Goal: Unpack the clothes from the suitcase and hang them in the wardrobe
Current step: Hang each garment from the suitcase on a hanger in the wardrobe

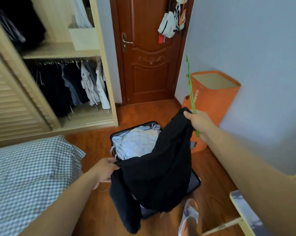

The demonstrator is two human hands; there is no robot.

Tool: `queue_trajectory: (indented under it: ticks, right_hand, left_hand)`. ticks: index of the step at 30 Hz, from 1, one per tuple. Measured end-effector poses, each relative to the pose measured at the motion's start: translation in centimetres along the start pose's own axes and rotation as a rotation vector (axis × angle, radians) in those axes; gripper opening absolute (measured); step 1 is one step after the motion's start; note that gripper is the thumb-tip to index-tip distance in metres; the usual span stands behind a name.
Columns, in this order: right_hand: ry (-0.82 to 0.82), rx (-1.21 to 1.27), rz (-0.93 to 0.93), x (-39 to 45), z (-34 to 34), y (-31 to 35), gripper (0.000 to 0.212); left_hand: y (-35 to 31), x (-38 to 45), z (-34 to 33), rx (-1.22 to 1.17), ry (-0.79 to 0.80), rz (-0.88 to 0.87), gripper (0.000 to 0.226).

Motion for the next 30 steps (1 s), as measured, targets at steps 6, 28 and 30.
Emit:
queue_trajectory:
  ticks: [6,28,30]
  right_hand:
    - [0.219,0.083,-0.081,3.6,-0.2,2.4,0.017]
    - [0.379,0.064,0.307,13.6,5.9,28.5,0.010]
    - [0.236,-0.036,0.375,17.6,7.5,28.0,0.024]
  left_hand:
    - [-1.8,0.8,-0.9,0.374,0.259,0.103,0.020]
    - [-16.2,13.0,-7.9,-0.590,-0.544,-0.318,0.018]
    - [-18.1,9.9,-5.2,-0.853,-0.439,-0.392,0.021]
Point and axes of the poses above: each hand's wrist, its own x-axis towards the middle knuckle, its own z-axis out of the back of the hand, y = z × x, the point moved 4 cm from there along x, towards the middle knuckle, and after that the axes turned 5 degrees about -x, right-handed, at the moved point
